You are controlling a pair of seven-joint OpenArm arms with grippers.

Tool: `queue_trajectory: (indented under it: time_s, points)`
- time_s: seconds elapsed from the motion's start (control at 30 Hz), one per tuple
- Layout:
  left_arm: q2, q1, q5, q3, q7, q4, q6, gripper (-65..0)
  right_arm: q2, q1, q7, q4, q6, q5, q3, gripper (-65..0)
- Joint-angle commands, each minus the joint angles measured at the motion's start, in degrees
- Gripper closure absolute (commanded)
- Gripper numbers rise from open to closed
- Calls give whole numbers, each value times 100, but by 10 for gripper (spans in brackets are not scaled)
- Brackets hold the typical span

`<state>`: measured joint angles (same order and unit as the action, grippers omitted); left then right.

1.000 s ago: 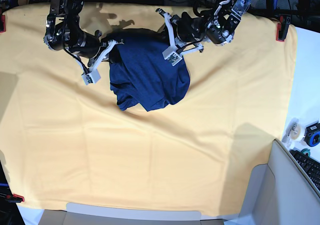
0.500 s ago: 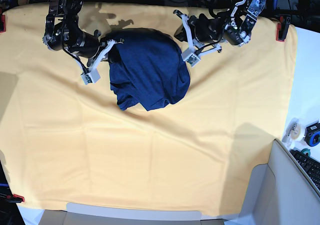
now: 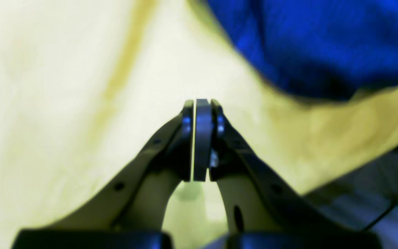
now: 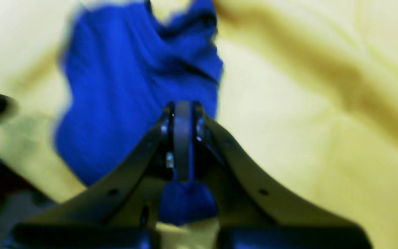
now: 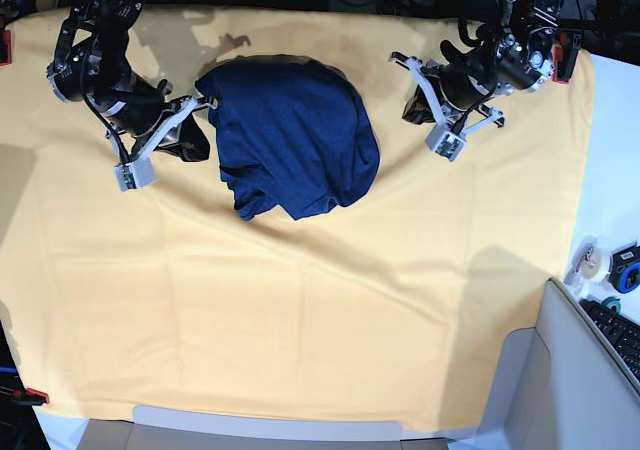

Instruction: Fold the T-shirt properly

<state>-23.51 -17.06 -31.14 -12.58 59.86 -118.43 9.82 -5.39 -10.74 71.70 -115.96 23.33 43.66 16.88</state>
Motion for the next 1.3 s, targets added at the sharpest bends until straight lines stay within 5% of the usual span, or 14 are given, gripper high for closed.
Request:
queue_trajectory:
  time_s: [0.0,0.23,0.47,0.73,0.93,1.07,1.27]
  points:
    - [69,40,-65,23,-276,-100,-2,0,-46,120,-177,-74,27,289,118,-2]
    - [984,893,-65,-74,-513,138,15,0,341,129,-265,568,36,869,13,0]
    - [1450,1209,-65,-936,138,498,15,0,332,-38,-282,1139,36,746,-401,0]
    - [1247,1139,-38,-1305,1122,797,-2,0,288,-20,-282,1139,1,-933,-409,0]
    - [781,1130,-38,-1270,1166,771,-20,0,192,-20,-282,489,-8,-1944,-418,0]
    - [623,1069,-38,-997,1122,208,-20,0,192,-3,-282,-153,-8,-2190,-374,0]
    - [632,752,-73,295,1008,-161,7,0,42,-126,-282,-171,-8,-1962,215,0]
